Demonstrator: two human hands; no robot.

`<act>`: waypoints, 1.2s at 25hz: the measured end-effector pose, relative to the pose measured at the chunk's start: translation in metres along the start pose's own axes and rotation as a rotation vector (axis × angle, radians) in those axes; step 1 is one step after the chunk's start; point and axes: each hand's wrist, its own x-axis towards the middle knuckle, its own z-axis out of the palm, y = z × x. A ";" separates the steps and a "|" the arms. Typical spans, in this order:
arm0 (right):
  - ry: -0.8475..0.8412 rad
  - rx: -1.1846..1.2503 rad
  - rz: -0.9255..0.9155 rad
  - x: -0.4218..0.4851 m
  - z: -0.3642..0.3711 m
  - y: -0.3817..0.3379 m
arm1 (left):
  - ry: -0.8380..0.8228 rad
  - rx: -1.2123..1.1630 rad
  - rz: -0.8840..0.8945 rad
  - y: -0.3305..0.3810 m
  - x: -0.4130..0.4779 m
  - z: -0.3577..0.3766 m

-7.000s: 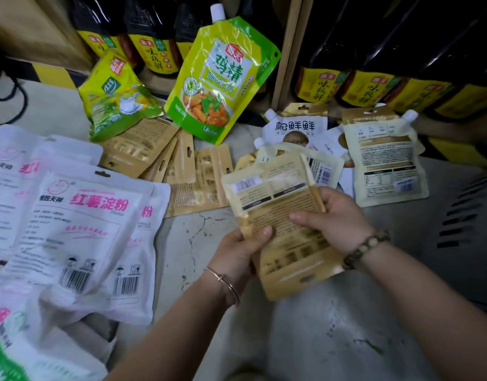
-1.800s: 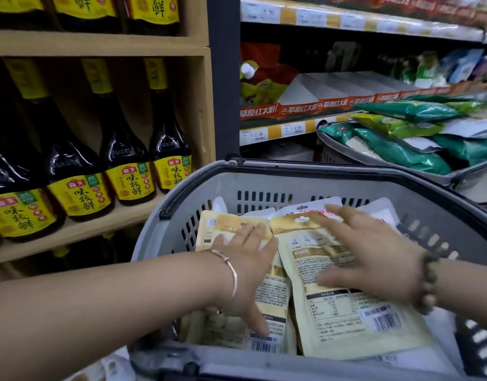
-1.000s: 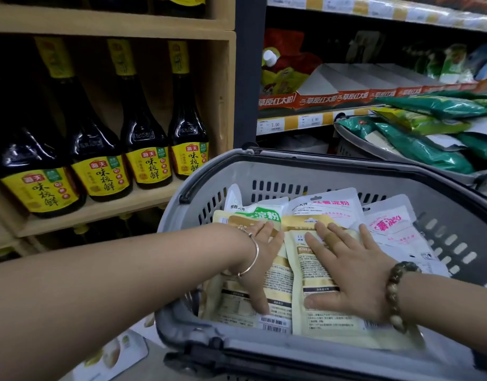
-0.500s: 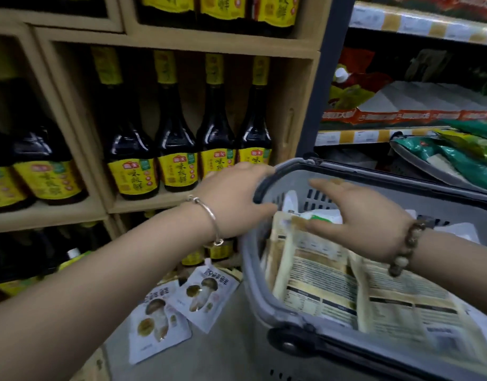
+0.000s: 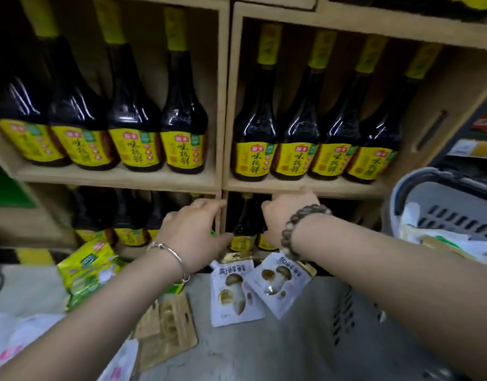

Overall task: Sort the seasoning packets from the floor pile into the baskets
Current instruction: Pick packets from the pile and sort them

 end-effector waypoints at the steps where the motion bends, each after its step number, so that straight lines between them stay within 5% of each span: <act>1: -0.025 -0.005 -0.002 0.009 0.009 -0.010 | -0.011 -0.014 -0.032 -0.011 -0.003 0.008; 7: -0.254 0.122 0.017 0.044 0.092 -0.044 | -0.061 -0.089 -0.192 -0.052 -0.019 0.068; 13: -0.654 0.673 0.213 0.065 0.210 -0.084 | -0.159 -0.216 -0.343 -0.099 -0.060 0.133; 18: -0.515 0.870 0.507 0.073 0.286 -0.115 | -0.221 -0.232 -0.384 -0.113 -0.086 0.166; 25: -0.361 1.036 0.902 0.077 0.291 -0.150 | -0.290 -0.359 -0.505 -0.119 -0.098 0.185; 30: -0.600 1.878 0.736 0.084 0.285 -0.143 | -0.279 -0.502 -0.629 -0.123 -0.106 0.192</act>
